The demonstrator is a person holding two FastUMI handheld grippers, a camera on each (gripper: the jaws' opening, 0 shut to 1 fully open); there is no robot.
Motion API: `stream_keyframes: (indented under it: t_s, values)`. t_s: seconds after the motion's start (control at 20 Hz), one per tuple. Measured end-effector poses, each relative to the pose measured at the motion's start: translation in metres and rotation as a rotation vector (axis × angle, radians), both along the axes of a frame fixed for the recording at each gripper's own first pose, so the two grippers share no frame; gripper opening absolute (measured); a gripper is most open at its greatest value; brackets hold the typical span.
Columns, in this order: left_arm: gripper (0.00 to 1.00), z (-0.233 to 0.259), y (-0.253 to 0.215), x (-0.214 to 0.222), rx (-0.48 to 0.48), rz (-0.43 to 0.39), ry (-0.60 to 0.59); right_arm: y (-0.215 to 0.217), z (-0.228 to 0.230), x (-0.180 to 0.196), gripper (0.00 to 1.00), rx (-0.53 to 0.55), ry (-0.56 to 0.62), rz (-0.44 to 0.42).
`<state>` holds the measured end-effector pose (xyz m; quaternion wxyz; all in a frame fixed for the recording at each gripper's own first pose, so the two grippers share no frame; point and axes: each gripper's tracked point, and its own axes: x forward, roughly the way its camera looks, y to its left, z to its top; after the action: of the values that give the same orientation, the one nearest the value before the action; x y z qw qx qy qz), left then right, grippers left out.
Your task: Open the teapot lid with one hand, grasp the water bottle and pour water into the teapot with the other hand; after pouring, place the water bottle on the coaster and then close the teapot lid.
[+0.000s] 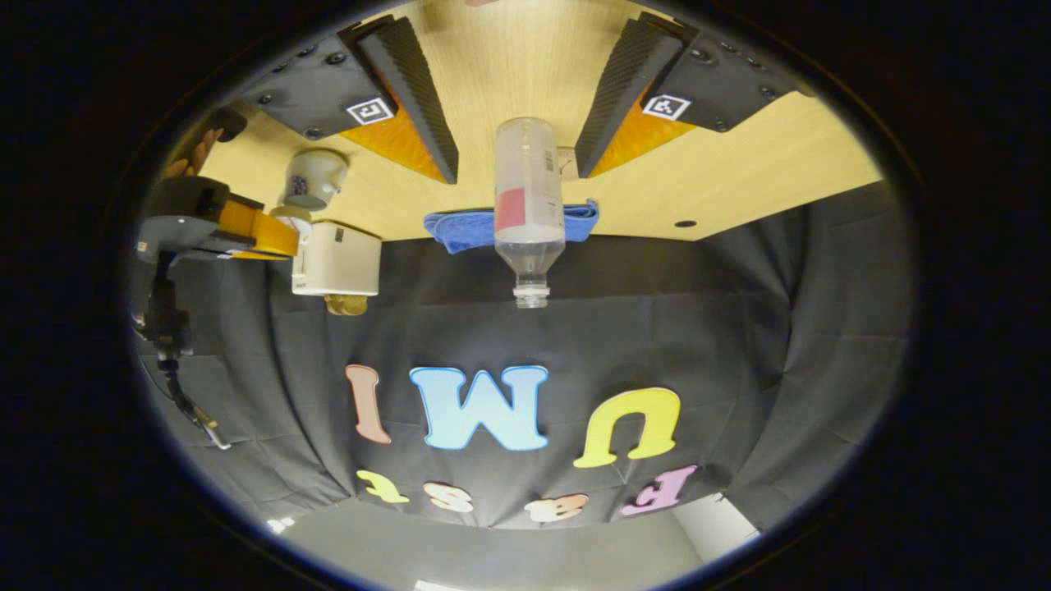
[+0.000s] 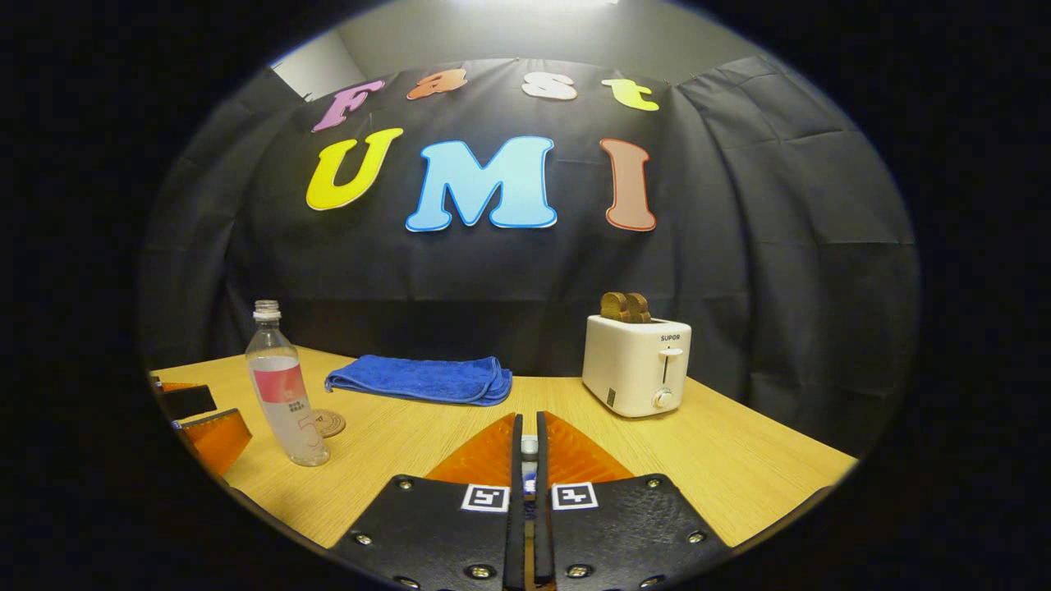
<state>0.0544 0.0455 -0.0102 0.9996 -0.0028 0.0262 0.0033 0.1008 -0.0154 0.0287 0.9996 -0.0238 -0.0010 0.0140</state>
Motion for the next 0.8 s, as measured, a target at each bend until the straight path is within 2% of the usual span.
stream_keyframes:
  t_s: [0.4, 0.6, 0.8]
  values:
    - [1.00, -0.002, -0.001, 0.027, -0.009, 0.022, 0.000, -0.005, 0.005, -0.070, 0.05, 0.014, -0.026, 0.036]
    - [1.00, -0.005, 0.002, 0.047, -0.032, 0.022, 0.009, -0.005, 0.001, -0.077, 0.04, 0.018, -0.017, 0.046]
    - [1.00, -0.005, 0.010, 0.062, 0.006, 0.038, -0.003, -0.006, -0.002, -0.080, 0.05, 0.030, 0.000, 0.045]
